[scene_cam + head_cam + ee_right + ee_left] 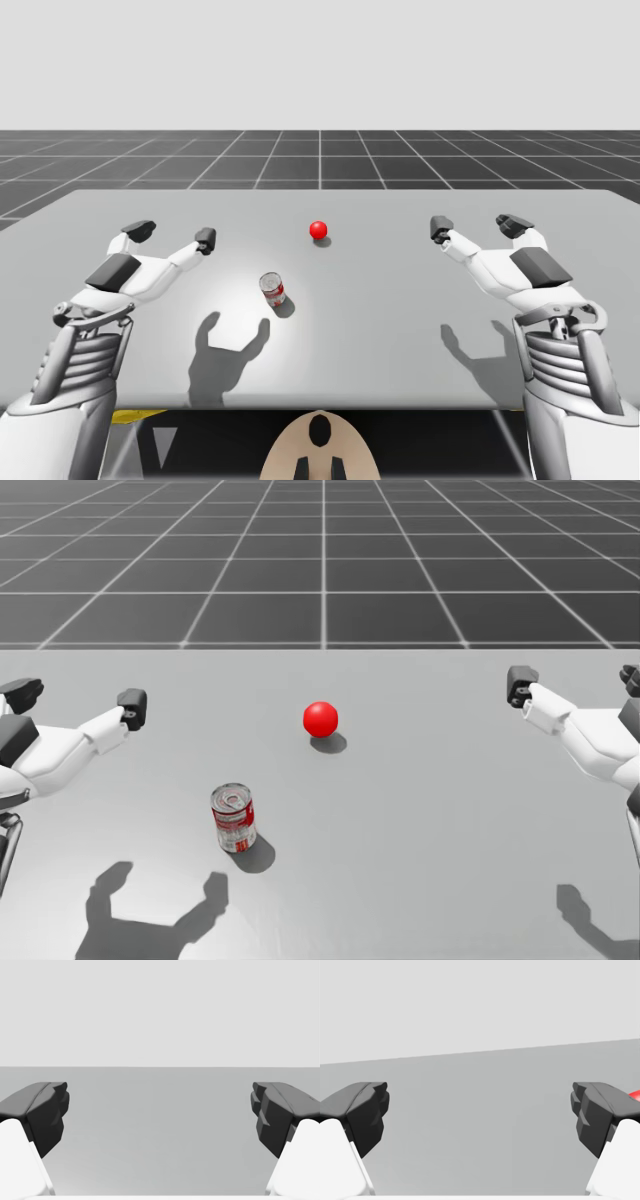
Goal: Watch the red light. When it turns green, pick up the object.
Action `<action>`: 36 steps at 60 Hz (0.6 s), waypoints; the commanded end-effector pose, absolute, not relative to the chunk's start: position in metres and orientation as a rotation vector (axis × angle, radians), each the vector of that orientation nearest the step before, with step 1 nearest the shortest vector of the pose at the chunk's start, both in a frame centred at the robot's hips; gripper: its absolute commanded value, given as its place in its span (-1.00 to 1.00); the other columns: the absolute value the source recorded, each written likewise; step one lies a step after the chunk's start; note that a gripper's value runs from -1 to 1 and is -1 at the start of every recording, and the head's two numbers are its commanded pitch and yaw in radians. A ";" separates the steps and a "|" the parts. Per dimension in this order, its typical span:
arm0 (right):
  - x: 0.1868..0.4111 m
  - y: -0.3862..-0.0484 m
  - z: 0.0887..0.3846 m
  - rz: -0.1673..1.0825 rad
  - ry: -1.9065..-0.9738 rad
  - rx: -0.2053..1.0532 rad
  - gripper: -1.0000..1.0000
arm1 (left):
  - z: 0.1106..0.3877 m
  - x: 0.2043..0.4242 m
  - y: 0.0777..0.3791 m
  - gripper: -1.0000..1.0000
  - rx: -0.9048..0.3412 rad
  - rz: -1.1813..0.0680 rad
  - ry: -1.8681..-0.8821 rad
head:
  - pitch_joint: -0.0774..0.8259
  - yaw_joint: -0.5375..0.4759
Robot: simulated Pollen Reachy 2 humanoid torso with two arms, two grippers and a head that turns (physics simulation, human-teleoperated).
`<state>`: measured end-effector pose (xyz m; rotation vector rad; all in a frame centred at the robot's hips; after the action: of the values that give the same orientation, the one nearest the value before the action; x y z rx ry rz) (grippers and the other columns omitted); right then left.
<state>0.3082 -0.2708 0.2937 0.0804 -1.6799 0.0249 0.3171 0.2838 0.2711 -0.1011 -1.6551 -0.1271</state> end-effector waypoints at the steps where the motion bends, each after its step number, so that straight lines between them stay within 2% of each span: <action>1: 0.308 -0.271 0.294 0.025 -1.681 0.081 -1.00 | 0.271 0.317 0.284 -1.00 -0.107 -0.128 -1.659 | 0.17 0.08; 36: 0.307 -0.270 0.294 0.031 -1.684 0.073 -1.00 | 0.271 0.316 0.283 -1.00 -0.107 -0.131 -1.659 | 0.22 0.12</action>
<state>0.3074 -0.2703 0.2939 0.0727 -1.6837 0.0284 0.3160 0.2835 0.2711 -0.1066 -1.6593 -0.1309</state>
